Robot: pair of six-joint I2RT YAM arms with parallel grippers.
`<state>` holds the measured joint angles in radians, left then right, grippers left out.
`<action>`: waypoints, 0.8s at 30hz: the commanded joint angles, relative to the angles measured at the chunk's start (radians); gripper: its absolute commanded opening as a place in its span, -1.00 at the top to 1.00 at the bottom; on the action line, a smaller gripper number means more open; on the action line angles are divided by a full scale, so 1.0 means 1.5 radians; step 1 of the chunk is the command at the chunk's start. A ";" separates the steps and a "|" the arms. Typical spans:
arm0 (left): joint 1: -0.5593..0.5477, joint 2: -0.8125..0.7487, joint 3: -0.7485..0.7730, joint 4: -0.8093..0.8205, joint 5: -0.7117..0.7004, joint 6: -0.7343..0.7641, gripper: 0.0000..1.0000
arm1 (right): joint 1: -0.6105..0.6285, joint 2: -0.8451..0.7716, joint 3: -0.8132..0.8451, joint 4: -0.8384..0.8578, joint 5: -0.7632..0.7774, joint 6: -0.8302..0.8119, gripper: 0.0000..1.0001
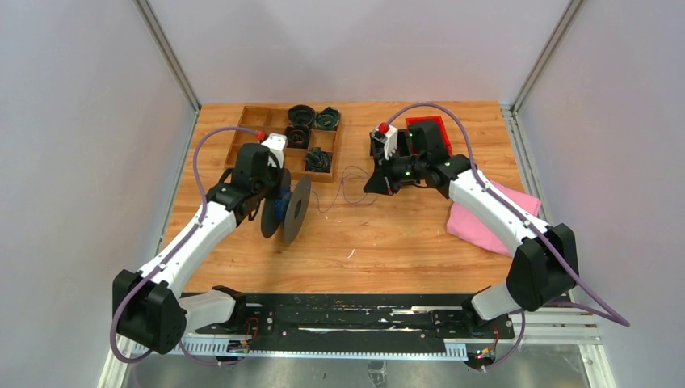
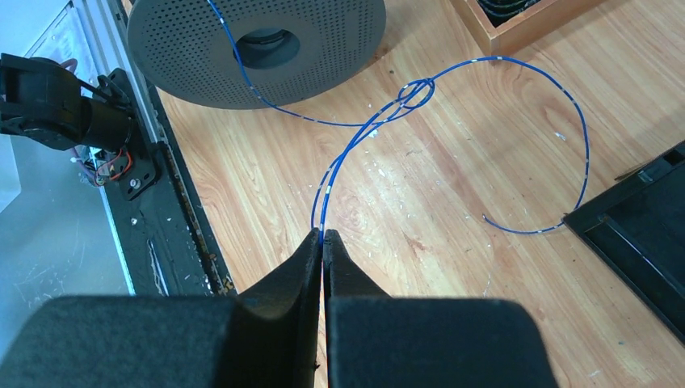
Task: Wrap the cables
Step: Place the cable reel at the center of the board.
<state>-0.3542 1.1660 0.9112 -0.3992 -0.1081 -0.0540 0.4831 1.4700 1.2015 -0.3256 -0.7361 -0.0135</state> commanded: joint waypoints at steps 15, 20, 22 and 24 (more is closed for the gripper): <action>0.035 0.001 -0.038 0.084 0.068 -0.042 0.89 | 0.004 0.025 0.022 0.003 0.045 -0.014 0.99; 0.036 -0.002 -0.041 0.086 0.069 -0.043 0.75 | 0.003 0.038 0.031 -0.006 0.035 -0.012 0.99; 0.036 -0.002 -0.041 0.085 0.069 -0.043 0.69 | 0.003 0.038 0.029 -0.006 0.038 -0.014 0.99; 0.036 -0.004 -0.040 0.085 0.070 -0.044 0.64 | 0.003 0.038 0.030 -0.007 0.041 -0.016 0.99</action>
<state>-0.3058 1.1732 0.8688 -0.2844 -0.0250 -0.1047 0.4831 1.5215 1.2152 -0.3229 -0.6720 -0.0200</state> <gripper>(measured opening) 0.157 0.011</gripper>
